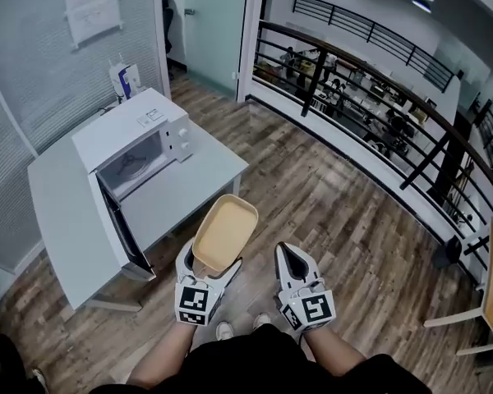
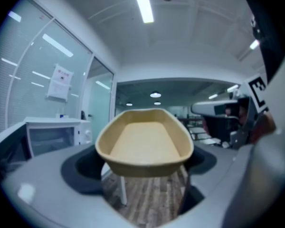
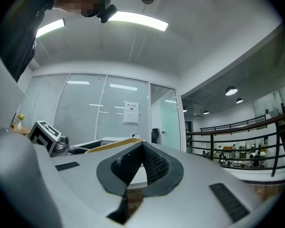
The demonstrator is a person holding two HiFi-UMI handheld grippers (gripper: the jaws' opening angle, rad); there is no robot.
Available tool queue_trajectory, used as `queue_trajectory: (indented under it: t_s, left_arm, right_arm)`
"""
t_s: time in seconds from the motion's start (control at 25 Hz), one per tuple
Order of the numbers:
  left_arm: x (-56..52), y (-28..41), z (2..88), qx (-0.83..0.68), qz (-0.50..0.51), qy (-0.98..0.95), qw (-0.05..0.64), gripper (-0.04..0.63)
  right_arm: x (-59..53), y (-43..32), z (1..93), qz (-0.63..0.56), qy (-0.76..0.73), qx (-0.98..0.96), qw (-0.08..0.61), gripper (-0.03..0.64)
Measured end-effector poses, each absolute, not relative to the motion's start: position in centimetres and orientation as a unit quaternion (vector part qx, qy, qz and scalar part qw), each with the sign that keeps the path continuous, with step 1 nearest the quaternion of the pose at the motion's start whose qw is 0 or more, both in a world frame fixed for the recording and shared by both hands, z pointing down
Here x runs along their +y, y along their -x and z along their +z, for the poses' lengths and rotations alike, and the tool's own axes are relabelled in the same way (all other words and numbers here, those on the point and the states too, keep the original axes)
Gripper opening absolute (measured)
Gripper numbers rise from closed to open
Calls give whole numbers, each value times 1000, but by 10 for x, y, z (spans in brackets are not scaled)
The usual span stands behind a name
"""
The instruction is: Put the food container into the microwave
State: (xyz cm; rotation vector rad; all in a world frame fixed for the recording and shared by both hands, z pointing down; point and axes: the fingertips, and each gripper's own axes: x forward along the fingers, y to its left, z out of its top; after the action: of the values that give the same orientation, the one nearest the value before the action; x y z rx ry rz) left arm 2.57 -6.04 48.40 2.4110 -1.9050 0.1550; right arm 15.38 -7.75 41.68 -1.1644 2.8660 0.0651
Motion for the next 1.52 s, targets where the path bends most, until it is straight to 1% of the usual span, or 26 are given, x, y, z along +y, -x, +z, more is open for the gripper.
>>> queue_trajectory:
  t_s: [0.32,0.56,0.84,1.28,1.52]
  left_arm:
    - [-94,-1,497,-648,62,-758,44,499]
    - [-139,16,496,-679,51,-730,54,499]
    - [-172,36,499,-730,52,-679,63,500]
    - [-174,64,513,-797,55,-595,86,500]
    - [-175,86,516,-824,63,-556,85,500]
  right_arm:
    - [-130,-130,430,14,347,937,21,5]
    - [-190,-108,432,39,307,951,18,5]
    - [-249,-83,425,34,253,966,31,5]
    - [-285,-38,430,19,157,987,38,5]
    - [-299,-18,443,-7,133,991,28,5]
